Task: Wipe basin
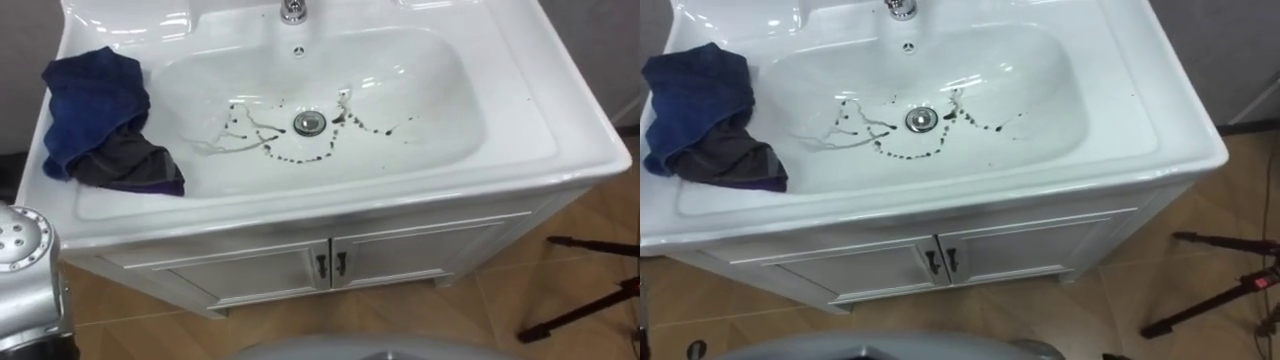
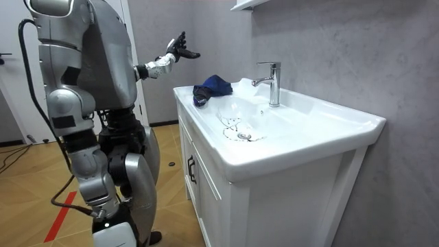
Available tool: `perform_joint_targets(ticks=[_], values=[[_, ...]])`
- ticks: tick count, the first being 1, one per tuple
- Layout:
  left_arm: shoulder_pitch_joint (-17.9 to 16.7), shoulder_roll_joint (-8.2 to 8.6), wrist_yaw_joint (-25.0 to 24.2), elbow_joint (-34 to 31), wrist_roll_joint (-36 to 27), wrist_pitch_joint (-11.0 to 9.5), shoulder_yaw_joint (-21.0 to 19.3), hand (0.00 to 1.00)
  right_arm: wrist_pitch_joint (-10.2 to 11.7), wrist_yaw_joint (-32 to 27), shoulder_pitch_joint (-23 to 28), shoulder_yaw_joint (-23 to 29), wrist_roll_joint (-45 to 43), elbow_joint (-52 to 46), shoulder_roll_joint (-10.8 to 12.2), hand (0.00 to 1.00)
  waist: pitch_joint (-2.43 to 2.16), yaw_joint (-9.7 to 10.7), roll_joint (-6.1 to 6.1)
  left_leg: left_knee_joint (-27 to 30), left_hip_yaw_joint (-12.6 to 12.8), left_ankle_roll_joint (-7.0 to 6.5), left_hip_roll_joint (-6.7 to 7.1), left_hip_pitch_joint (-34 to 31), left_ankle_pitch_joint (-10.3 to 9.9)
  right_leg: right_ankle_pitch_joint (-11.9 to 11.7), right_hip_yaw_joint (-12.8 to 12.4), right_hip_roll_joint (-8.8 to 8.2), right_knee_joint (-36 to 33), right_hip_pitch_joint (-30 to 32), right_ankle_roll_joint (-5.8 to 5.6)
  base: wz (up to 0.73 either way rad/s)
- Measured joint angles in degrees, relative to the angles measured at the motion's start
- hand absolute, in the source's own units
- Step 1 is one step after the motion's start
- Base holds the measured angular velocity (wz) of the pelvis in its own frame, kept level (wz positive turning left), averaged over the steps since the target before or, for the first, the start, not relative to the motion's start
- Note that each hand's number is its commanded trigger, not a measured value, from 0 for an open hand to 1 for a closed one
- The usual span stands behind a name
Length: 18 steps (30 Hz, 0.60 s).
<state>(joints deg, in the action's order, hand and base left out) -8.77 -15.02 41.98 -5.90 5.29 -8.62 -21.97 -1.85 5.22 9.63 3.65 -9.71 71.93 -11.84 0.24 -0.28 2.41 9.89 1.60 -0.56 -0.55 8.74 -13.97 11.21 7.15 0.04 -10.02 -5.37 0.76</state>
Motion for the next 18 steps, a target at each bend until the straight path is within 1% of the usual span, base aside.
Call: perform_joint_targets(ticks=[2, 3, 4, 6, 7, 9, 12, 14, 16, 18], values=[[0.05, -0.01, -1.21, 0.16, -0.07, 0.02, 1.55, 0.0, -0.19, 0.0, -0.34, -0.01, -0.01, 0.29, 0.13, 0.0, 0.07, 0.35, 0.08, -0.23, 0.07, 0.0, -0.04, -0.03, 0.0, 0.0, -0.38, 0.1, -0.2, 0.39, 0.0, -0.06], [0.13, -0.01, -1.79, 0.48, -0.06, 0.09, 2.92, 0.0, -0.23, -0.01, -0.62, -0.01, -0.01, 0.73, 0.18, 0.0, 0.22, 0.52, 0.19, -0.25, 0.22, 0.0, -0.05, -0.02, 0.0, 0.0, -0.69, 0.14, -0.53, 0.6, 0.0, -0.07], [0.17, -0.01, -2.12, 0.75, -0.06, 0.1, 3.66, 0.0, -0.27, -0.01, -0.75, -0.03, -0.06, 0.88, 0.18, 0.0, 0.27, 0.61, 0.15, -0.25, 0.33, 0.0, -0.05, -0.02, 0.0, 0.0, -0.77, 0.13, -0.6, 0.68, 0.0, -0.08], [0.67, 0.02, -3.25, 3.34, 0.02, 0.24, 6.64, 0.0, -0.65, -0.09, -0.79, -0.13, -0.23, 0.3, 0.16, 0.0, 0.36, 1.25, 0.2, -0.26, 0.98, 0.0, -0.05, -0.02, 0.0, -0.01, -1.02, 0.1, -0.68, 0.84, -0.02, -0.08], [0.67, 0.09, -3.66, 4.0, 0.02, 0.51, 7.06, 0.0, -0.67, -0.11, -0.78, -0.13, -0.27, 0.08, 0.17, 0.0, 0.35, 1.4, 0.27, -0.27, 1.21, 0.0, -0.08, -0.04, 0.0, -0.01, -1.17, 0.12, -0.78, 1.01, -0.02, -0.18], [0.71, 0.1, -4.53, 6.8, 0.04, 1.29, 8.42, 0.0, -0.68, -0.1, -0.67, -0.13, -0.74, -0.7, 0.19, 0.0, 0.38, 1.81, 0.54, -0.31, 2.5, 0.0, -0.24, -0.1, 0.0, -0.07, -2.27, 0.33, -1.23, 1.73, 0.02, -0.26], [0.81, 0.32, -5.27, 8.91, 1.81, 2.17, 8.76, 0.0, -0.68, -0.03, -0.88, -0.14, -0.75, -0.81, 0.21, 0.0, 0.37, 2.45, 0.34, -0.36, 3.21, 0.0, -0.31, -0.19, 0.0, -0.07, -2.79, 0.4, -1.87, 2.33, 0.05, -0.17], [0.83, 0.32, -5.41, 9.7, 2.13, 2.18, 8.79, 0.0, -0.74, -0.01, -0.73, -0.14, -0.65, -0.61, 0.2, 0.0, 0.35, 2.99, 0.22, -0.37, 3.5, 0.0, -0.31, -0.13, 0.0, -0.08, -3.08, 0.44, -1.83, 2.36, 0.04, -0.09], [0.99, 0.32, -5.41, 11.47, 2.58, 2.23, 9.02, 0.0, -0.85, 0.09, -0.68, -0.14, -0.52, -0.37, 0.33, 0.0, 0.34, 3.31, 0.27, -0.38, 3.23, 0.0, -0.28, 0.03, 0.0, -0.15, -3.42, 0.49, -1.71, 2.21, 0.01, -0.08], [2.11, 0.32, -5.41, 14.3, 4.41, 2.67, 9.76, 0.0, -1.04, 0.13, -0.87, -0.18, -0.84, 0.37, 0.48, 0.0, 0.35, 3.47, 0.42, -0.41, 3.1, 0.0, -0.28, 0.05, 0.0, -0.27, -3.86, 0.62, -1.65, 2.25, -0.01, -0.04]])
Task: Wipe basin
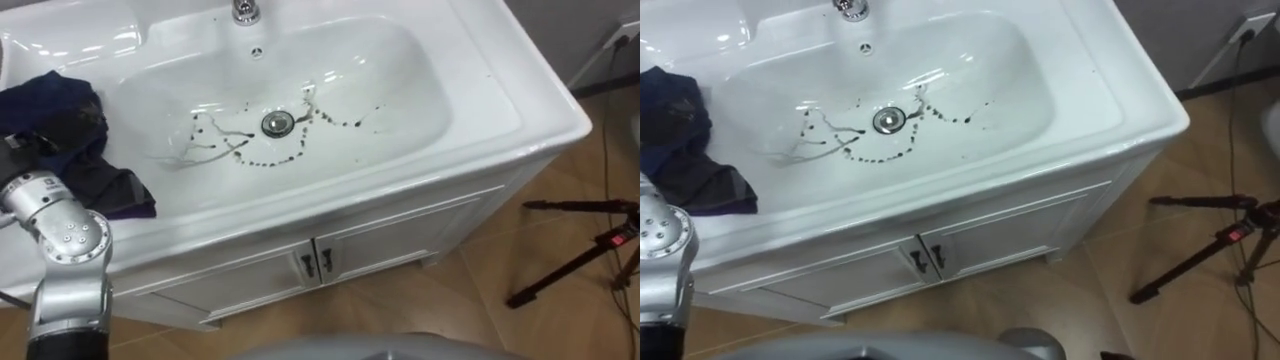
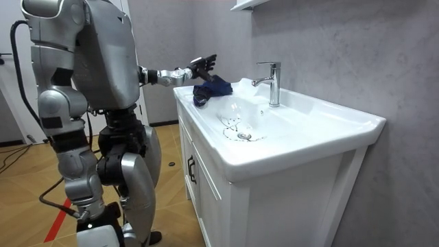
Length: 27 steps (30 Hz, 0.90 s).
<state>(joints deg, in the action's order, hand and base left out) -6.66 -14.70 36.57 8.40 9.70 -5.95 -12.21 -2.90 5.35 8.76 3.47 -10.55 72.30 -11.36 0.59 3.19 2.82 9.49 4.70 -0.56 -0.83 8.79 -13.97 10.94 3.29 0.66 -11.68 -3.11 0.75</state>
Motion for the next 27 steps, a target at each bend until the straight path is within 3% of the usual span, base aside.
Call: perform_joint_targets(ticks=[6, 14, 23, 27], values=[[0.58, 0.01, -0.08, 4.16, 5.84, 1.83, 2.28, 0.0, -0.97, 1.01, -0.96, 0.02, -1.42, 1.46, 0.09, 0.0, -0.01, 1.28, 0.52, -0.15, 0.45, 0.0, -0.29, 0.0, 0.0, -0.36, -0.31, 0.38, 0.12, 0.01, 0.16, -0.01], [0.57, 0.08, -0.18, 4.57, 6.94, 4.46, 4.08, 0.0, -3.49, 1.76, -1.03, -0.08, -0.82, 1.5, 0.07, 0.0, -0.03, 1.23, 1.6, -0.2, 1.11, 0.01, -0.53, 0.48, 0.0, -0.5, -1.52, 0.78, -0.03, 0.16, 0.3, -0.04], [0.56, 0.1, -0.14, 5.22, 8.83, 5.58, 4.08, 0.0, -4.23, 1.75, -1.19, -1.12, 0.77, 1.48, 0.1, 0.0, -0.27, 1.18, 1.31, -0.22, 1.45, 0.0, -0.52, 0.75, 0.0, -0.87, -1.6, 0.79, -0.17, 0.19, 0.24, -0.03], [0.36, 0.61, -0.01, 5.22, 13.27, 6.35, 4.08, 0.0, -4.72, 1.76, -1.17, -1.11, 0.92, 1.22, 0.1, 0.0, -0.52, 1.09, 1.05, -0.22, 1.57, 0.0, -0.51, 0.79, 0.0, -0.87, -1.67, 0.8, -0.33, 0.16, 0.24, 0.0]])
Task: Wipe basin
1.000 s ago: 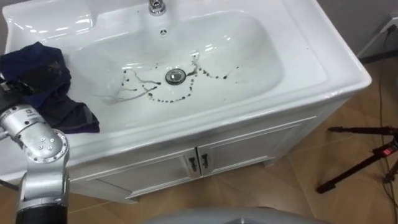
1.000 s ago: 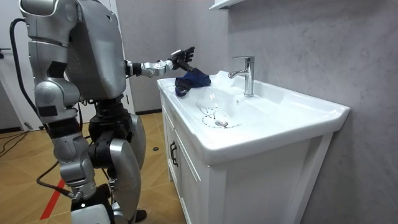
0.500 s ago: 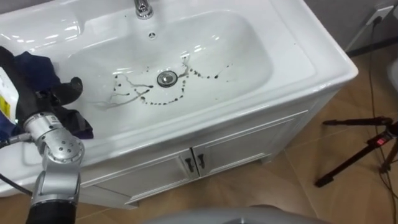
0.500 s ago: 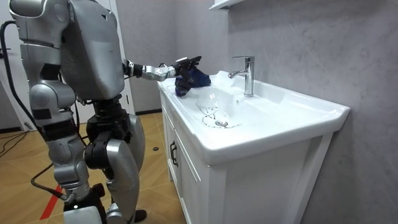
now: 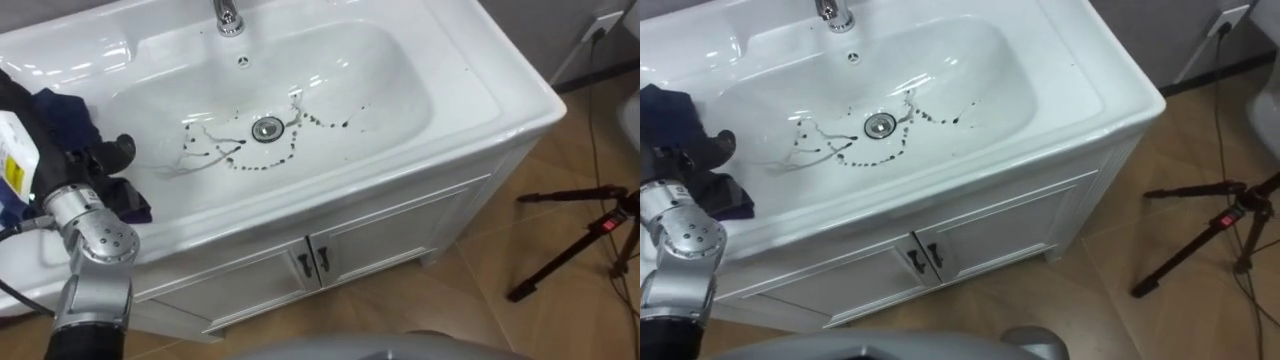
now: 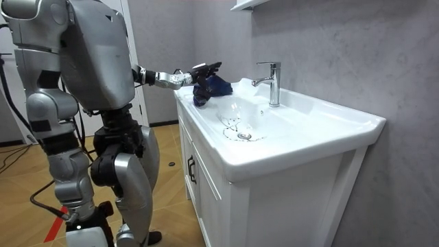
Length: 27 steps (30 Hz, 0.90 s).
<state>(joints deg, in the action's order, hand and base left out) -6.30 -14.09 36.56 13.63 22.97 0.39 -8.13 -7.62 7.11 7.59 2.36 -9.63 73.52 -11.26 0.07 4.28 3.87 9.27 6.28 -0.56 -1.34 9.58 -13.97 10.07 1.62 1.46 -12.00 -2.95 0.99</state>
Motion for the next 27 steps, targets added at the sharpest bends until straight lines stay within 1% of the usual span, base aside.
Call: perform_joint_targets(ticks=[4, 8, 10, 13, 16, 19, 23, 25, 27], values=[[-0.29, 0.13, 0.14, 0.45, 0.27, 0.79, -0.06, 0.0, -0.11, -0.03, 0.03, 0.07, -0.04, -0.71, -0.02, 0.0, -0.09, -0.07, -0.16, 0.0, 0.09, 0.0, 0.01, 0.02, 0.0, 0.05, -0.09, -0.01, -0.49, 0.09, 0.01, 0.0], [-0.44, 0.19, 0.42, 2.72, 0.25, 2.17, -0.07, 0.0, -1.22, -0.08, 0.11, 0.07, -0.66, -1.61, -0.01, 0.0, -0.3, 0.03, -0.36, 0.06, 0.09, 0.0, 0.02, 0.05, 0.0, 0.06, -0.01, -0.04, -0.55, 0.11, 0.02, 0.0], [-0.44, 0.19, 0.72, 3.82, 0.24, 2.18, -0.08, 0.0, -1.22, -0.22, 0.22, 0.07, -0.96, -2.12, -0.02, 0.0, -0.45, 0.04, -0.45, 0.11, 0.08, 0.0, 0.02, 0.08, 0.0, 0.06, 0.03, -0.06, -0.56, 0.06, 0.02, 0.0], [-0.41, 0.19, 1.29, 7.53, 0.24, 2.16, -0.08, 0.0, -1.21, -0.68, -0.28, 0.1, -1.72, -2.39, -0.02, 0.0, -0.63, 0.12, -0.27, 0.12, 0.08, 0.0, 0.02, 0.23, 0.0, 0.06, 0.01, -0.07, -0.68, -0.03, 0.02, 0.0], [-0.39, 0.27, 1.29, 12.66, 0.18, 2.19, -0.07, 0.0, -1.22, -0.82, -0.48, 0.05, -1.82, -2.39, -0.02, 0.0, -0.59, 0.15, -0.25, 0.08, 0.05, 0.0, 0.0, 0.52, 0.0, 0.12, -0.02, -0.06, -0.66, -0.04, 0.08, 0.0], [-0.39, 0.35, 1.29, 13.32, 0.19, 2.19, -0.08, 0.0, -1.24, -0.8, -0.46, 0.05, -1.7, -2.4, -0.03, 0.0, -0.56, 0.07, -0.25, -0.24, -0.01, 0.0, -0.02, 0.6, 0.0, 0.11, 0.02, -0.02, -0.69, -0.03, 0.09, 0.0], [-0.44, 0.39, 1.86, 13.97, 0.12, 2.18, -0.08, 0.0, -1.24, -1.1, -0.43, 0.03, -1.71, -2.42, -0.03, 0.0, -0.33, 0.14, -0.12, -0.86, -0.25, 0.0, -0.02, 0.81, 0.0, 0.11, -0.04, 0.07, -0.72, -0.1, 0.09, 0.0], [-0.49, 0.67, 2.29, 14.13, 0.13, 2.18, -0.08, 0.0, -1.25, -1.37, -0.28, 0.03, -1.67, -2.41, -0.04, 0.0, -0.36, 0.08, 0.16, -1.02, -0.23, 0.0, -0.03, 0.87, 0.0, 0.11, -0.14, 0.13, -0.76, -0.1, 0.1, -0.02], [-0.84, 1.05, 3.16, 14.19, 0.14, 2.16, -0.21, 0.0, -1.23, -1.46, -0.27, 0.02, -1.69, -2.42, -0.04, 0.0, -0.39, -0.29, 0.26, -1.0, -0.25, 0.0, -0.05, 1.03, 0.0, 0.12, -0.89, 0.37, -0.86, -0.01, 0.11, -0.12]])
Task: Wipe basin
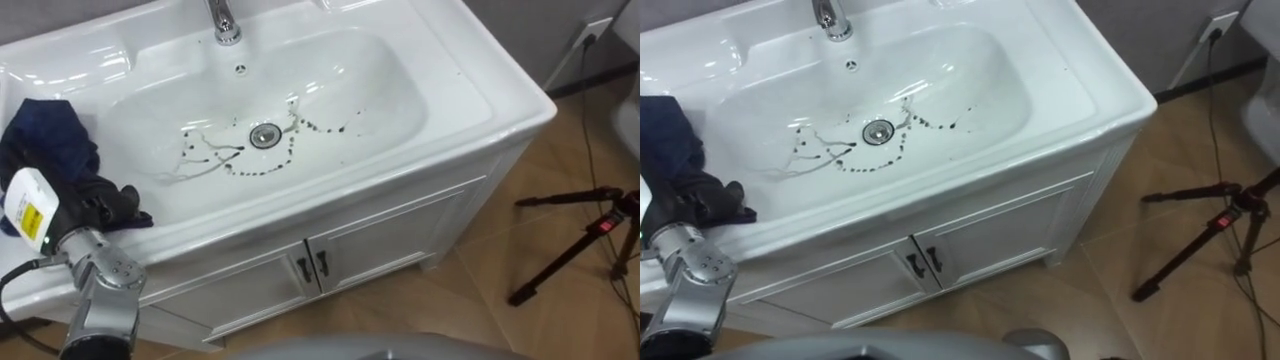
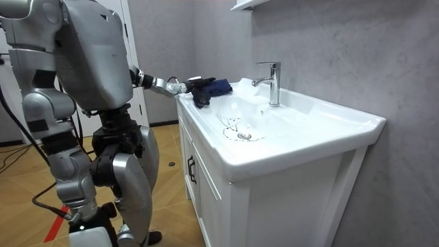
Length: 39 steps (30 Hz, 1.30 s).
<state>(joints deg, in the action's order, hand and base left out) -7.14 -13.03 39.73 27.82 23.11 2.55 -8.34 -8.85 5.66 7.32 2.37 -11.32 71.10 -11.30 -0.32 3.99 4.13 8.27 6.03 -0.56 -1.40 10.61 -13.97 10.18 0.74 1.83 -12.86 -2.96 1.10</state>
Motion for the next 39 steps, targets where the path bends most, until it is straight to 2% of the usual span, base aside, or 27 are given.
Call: perform_joint_targets(ticks=[5, 9, 13, 17, 18, 20, 21, 28, 39], values=[[-0.24, 0.39, 0.21, 0.05, 0.05, -0.06, -0.54, 0.0, -0.02, 0.1, -0.19, 0.01, -0.01, -0.06, -0.01, 0.0, -0.22, -0.3, -0.6, 0.09, 0.01, 0.0, 0.03, 0.13, 0.0, 0.1, -0.58, 0.08, -0.01, 0.02, 0.04, -0.05], [-0.16, 0.39, 0.07, 0.75, 0.04, -0.09, -0.55, 0.0, -0.13, 0.08, -0.17, 0.0, -0.05, -0.04, 0.04, 0.0, -0.2, -0.82, -0.86, 0.1, -0.03, 0.0, 0.05, 0.39, 0.0, 0.1, -0.75, 0.09, 0.08, -0.08, 0.03, -0.02], [0.11, 0.39, -0.52, 0.97, -0.35, -0.07, -0.55, 0.0, -1.25, 0.05, -0.17, 0.0, -0.04, -0.09, 0.04, 0.0, -0.21, -0.92, -1.25, 0.1, 0.07, 0.0, 0.03, 0.23, 0.0, 0.1, -0.79, 0.16, 0.03, 0.07, 0.05, 0.0], [0.42, 0.38, -1.56, 1.76, -0.37, -0.08, -0.55, 0.0, -2.54, 0.04, -0.09, 0.03, -0.15, -0.08, 0.02, 0.0, -0.44, -1.17, -0.87, -0.52, 0.07, 0.0, 0.0, 0.25, -0.02, 0.0, -0.78, 0.26, 0.01, 0.08, 0.06, 0.0], [0.43, 0.38, -1.71, 2.27, -0.31, -0.12, -0.55, 0.05, -2.56, 0.04, -0.11, 0.03, -0.15, -0.08, -0.02, 0.0, -0.59, -1.17, -0.64, -0.52, 0.11, 0.0, -0.01, 0.25, -0.02, 0.0, -0.78, 0.28, -0.01, 0.01, 0.06, 0.0], [0.53, 0.39, -2.09, 2.81, -0.37, -0.09, -0.53, 0.55, -2.53, -0.04, -0.18, 0.02, -0.13, -0.08, -0.01, 0.0, -0.73, -1.14, -0.33, -0.48, 0.12, 0.0, -0.03, 0.25, -0.01, 0.0, -0.77, 0.29, -0.33, -0.01, 0.07, 0.0], [0.6, 0.38, -2.49, 2.93, -0.37, -0.07, -0.53, 1.0, -2.54, -0.06, -0.31, 0.01, -0.12, -0.08, 0.0, 0.0, -0.71, -1.15, -0.27, -0.45, 0.13, 0.01, -0.03, 0.25, 0.01, 0.01, -0.77, 0.29, -0.37, -0.01, 0.08, 0.0], [1.69, 0.01, -2.89, 5.01, 1.38, -0.08, -0.66, 1.0, -2.53, -0.44, -0.53, 0.03, -0.13, -0.1, 0.0, 0.0, -0.65, -1.32, -0.18, -0.47, 0.39, 0.03, -0.01, 0.96, 0.03, 0.18, -1.08, 0.3, -0.27, -0.18, 0.12, -0.01], [3.28, -2.27, -3.31, 5.32, 1.33, -0.09, -4.1, 1.0, -3.29, 0.64, -0.68, 0.02, -0.15, -0.09, -0.16, 0.0, -0.65, -1.3, -0.21, -0.63, 0.43, 0.05, 0.01, 1.12, 0.0, 0.54, -0.79, 0.22, -0.86, -0.03, 0.21, 0.0]])
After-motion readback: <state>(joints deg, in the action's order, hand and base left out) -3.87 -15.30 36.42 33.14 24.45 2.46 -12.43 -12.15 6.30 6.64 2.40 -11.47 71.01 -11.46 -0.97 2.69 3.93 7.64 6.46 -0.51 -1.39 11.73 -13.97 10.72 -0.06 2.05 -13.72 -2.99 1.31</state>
